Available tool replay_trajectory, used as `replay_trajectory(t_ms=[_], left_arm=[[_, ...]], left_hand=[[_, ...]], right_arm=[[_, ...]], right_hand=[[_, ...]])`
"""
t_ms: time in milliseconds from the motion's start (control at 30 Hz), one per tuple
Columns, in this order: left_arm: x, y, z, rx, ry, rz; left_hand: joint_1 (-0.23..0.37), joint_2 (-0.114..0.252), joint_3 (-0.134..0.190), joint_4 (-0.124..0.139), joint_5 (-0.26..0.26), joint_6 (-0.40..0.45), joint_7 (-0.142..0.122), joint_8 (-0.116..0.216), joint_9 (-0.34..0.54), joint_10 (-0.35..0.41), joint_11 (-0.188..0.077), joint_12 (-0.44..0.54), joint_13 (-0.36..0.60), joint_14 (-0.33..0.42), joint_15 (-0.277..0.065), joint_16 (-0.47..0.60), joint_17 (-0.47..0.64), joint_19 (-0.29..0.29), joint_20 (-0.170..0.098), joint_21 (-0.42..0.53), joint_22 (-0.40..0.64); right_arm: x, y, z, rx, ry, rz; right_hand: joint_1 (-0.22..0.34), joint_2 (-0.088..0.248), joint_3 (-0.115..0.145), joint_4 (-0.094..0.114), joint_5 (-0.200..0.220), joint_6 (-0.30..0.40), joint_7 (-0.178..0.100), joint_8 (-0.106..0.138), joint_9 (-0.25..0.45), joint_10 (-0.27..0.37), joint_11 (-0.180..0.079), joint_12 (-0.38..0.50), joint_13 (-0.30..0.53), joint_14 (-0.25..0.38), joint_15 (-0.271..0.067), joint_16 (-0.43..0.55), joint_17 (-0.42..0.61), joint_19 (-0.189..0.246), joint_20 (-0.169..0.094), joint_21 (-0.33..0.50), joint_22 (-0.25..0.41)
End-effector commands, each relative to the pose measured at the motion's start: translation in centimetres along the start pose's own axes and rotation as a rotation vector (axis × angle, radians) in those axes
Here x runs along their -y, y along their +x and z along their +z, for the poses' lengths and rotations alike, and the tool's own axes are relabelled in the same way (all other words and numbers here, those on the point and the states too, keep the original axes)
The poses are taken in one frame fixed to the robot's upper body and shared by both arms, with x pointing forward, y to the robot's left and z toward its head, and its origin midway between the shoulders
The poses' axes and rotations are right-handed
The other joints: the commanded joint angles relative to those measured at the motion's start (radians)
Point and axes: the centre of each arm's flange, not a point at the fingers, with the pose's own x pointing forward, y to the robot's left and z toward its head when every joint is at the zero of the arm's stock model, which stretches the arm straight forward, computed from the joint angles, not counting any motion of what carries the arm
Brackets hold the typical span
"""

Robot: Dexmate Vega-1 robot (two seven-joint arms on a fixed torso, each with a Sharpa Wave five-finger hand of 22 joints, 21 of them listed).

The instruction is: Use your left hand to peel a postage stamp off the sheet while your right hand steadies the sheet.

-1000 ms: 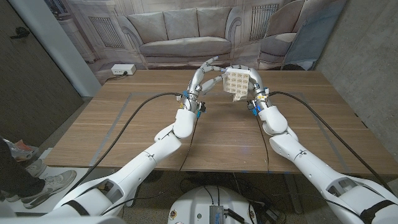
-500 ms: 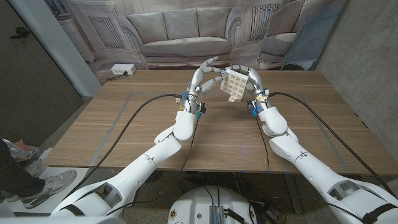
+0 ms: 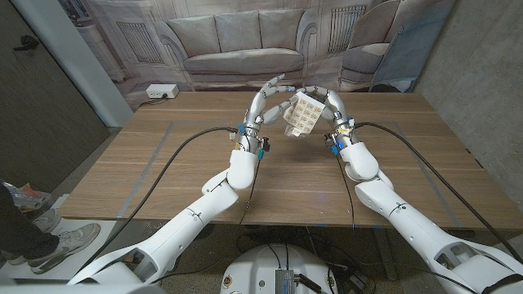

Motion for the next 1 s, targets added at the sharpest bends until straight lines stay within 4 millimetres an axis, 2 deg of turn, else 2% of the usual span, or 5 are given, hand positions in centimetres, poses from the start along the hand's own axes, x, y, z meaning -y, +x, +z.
replay_trajectory(t_ms=[33, 267, 833, 900, 1000], left_arm=[[-0.17, -0.39, 0.47, -0.006, 0.007, 0.015], [-0.07, -0.30, 0.42, 0.001, -0.003, 0.027], [-0.01, -0.30, 0.54, 0.028, 0.026, 0.001], [0.00, -0.45, 0.55, 0.048, 0.044, 0.028], [0.03, -0.42, 0.63, 0.041, 0.061, 0.027]], left_hand=[[0.018, 0.021, 0.014, -0.005, 0.003, 0.086, 0.062, 0.029, 0.006, 0.030, -0.009, 0.005, 0.002, 0.009, -0.040, -0.004, 0.003, -0.004, 0.005, 0.010, 0.002], [0.038, 0.041, 0.032, -0.012, -0.002, 0.175, 0.098, 0.054, 0.005, 0.073, -0.009, 0.015, 0.001, 0.019, -0.051, -0.002, 0.001, 0.004, -0.006, 0.018, 0.001], [0.045, 0.057, 0.050, -0.011, -0.019, 0.273, 0.007, 0.074, -0.002, 0.087, -0.008, 0.007, 0.000, 0.042, -0.077, 0.004, 0.000, 0.024, -0.017, 0.035, 0.001], [0.047, 0.049, 0.052, -0.015, -0.021, 0.298, 0.051, 0.085, 0.007, 0.078, -0.009, 0.002, 0.001, 0.032, -0.076, -0.002, 0.000, 0.017, -0.020, 0.035, 0.001], [0.023, -0.017, 0.022, -0.016, -0.011, 0.225, 0.057, 0.097, 0.055, 0.038, -0.007, -0.008, 0.009, 0.017, -0.057, -0.007, 0.003, 0.005, -0.011, 0.036, 0.001]], right_arm=[[-0.10, -0.21, 0.40, 0.016, 0.007, -0.011], [-0.04, -0.29, 0.45, 0.016, -0.001, -0.009], [0.04, -0.01, 0.09, 0.018, 0.013, -0.018], [0.05, 0.05, 0.14, 0.017, 0.002, -0.018], [0.06, 0.08, 0.10, 0.019, 0.010, -0.020]], right_hand=[[-0.001, 0.008, 0.000, -0.006, 0.010, 0.046, 0.030, 0.047, 0.286, 0.010, -0.004, 0.007, 0.001, 0.014, -0.174, 0.004, 0.003, -0.003, -0.095, 0.006, 0.002], [-0.001, 0.008, 0.000, -0.007, 0.011, 0.047, 0.030, 0.046, 0.283, 0.010, -0.004, 0.007, 0.001, 0.016, -0.173, 0.005, 0.004, -0.005, -0.097, 0.007, 0.002], [-0.001, 0.007, 0.000, -0.010, 0.012, 0.050, 0.032, 0.046, 0.284, 0.012, -0.004, 0.007, 0.000, 0.017, -0.173, 0.004, 0.005, -0.004, -0.096, 0.013, 0.001], [-0.001, 0.006, 0.000, -0.011, 0.012, 0.050, 0.033, 0.045, 0.283, 0.013, -0.004, 0.008, 0.000, 0.016, -0.173, 0.004, 0.005, -0.005, -0.095, 0.014, 0.001], [-0.002, 0.007, 0.000, -0.011, 0.013, 0.051, 0.034, 0.045, 0.284, 0.013, -0.004, 0.007, -0.001, 0.017, -0.173, 0.004, 0.005, -0.005, -0.096, 0.014, 0.001]])
